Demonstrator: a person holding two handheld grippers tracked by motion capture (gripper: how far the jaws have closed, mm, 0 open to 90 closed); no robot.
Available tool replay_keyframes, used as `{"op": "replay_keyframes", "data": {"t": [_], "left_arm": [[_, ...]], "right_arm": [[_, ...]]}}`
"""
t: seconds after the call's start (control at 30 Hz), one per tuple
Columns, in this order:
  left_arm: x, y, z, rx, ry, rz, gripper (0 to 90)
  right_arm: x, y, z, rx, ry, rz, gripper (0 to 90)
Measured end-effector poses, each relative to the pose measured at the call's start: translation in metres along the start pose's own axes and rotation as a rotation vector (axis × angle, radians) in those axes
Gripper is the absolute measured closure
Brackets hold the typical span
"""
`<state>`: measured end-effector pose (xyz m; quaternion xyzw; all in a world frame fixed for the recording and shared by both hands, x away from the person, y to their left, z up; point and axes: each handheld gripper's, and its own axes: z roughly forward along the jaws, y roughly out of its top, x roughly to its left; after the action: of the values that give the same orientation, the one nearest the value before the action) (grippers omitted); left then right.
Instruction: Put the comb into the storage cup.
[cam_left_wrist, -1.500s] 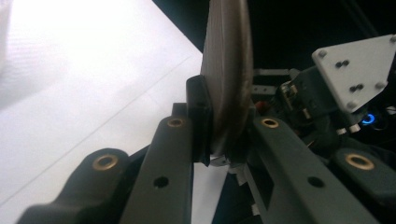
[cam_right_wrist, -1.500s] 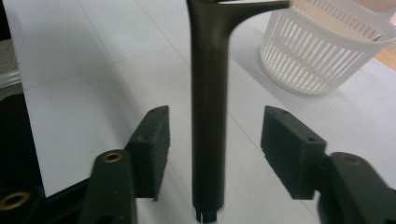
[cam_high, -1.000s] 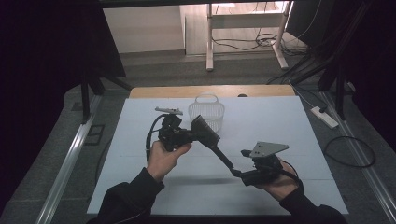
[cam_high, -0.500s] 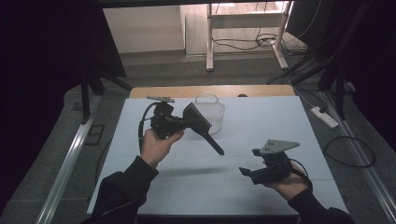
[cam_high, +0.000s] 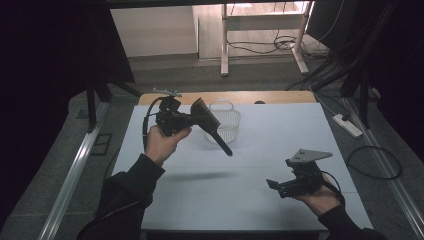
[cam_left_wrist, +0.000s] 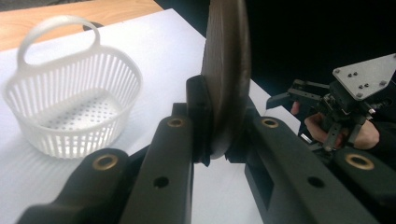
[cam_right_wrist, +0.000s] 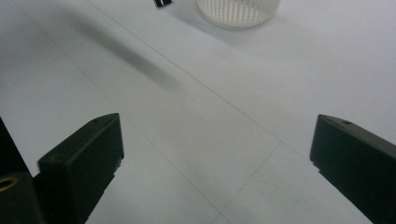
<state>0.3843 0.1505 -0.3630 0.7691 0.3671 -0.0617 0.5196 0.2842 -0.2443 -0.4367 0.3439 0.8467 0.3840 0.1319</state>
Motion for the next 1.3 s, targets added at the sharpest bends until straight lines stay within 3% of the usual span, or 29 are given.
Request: {"op": "replay_keyframes", "data": {"t": [0.33, 0.77, 0.9, 1.17, 1.3], "left_arm": [[0.004, 0.016, -0.010, -0.017, 0.016, 0.002, 83.3], [0.009, 0.036, -0.019, -0.042, 0.053, 0.002, 83.3], [0.011, 0.042, -0.025, -0.066, 0.061, -0.006, 83.2], [0.017, 0.053, -0.035, -0.098, 0.106, -0.021, 83.3], [0.022, 0.056, -0.035, -0.120, 0.131, -0.033, 83.3]], "right_arm": [[-0.010, -0.016, -0.017, -0.002, -0.070, 0.025, 0.0], [-0.014, -0.038, -0.032, 0.006, -0.098, 0.086, 0.0], [-0.014, -0.045, -0.039, -0.008, -0.110, 0.079, 1.2], [-0.015, -0.057, -0.052, -0.006, -0.139, 0.135, 1.6], [-0.012, -0.061, -0.056, -0.007, -0.142, 0.137, 1.6]]}}
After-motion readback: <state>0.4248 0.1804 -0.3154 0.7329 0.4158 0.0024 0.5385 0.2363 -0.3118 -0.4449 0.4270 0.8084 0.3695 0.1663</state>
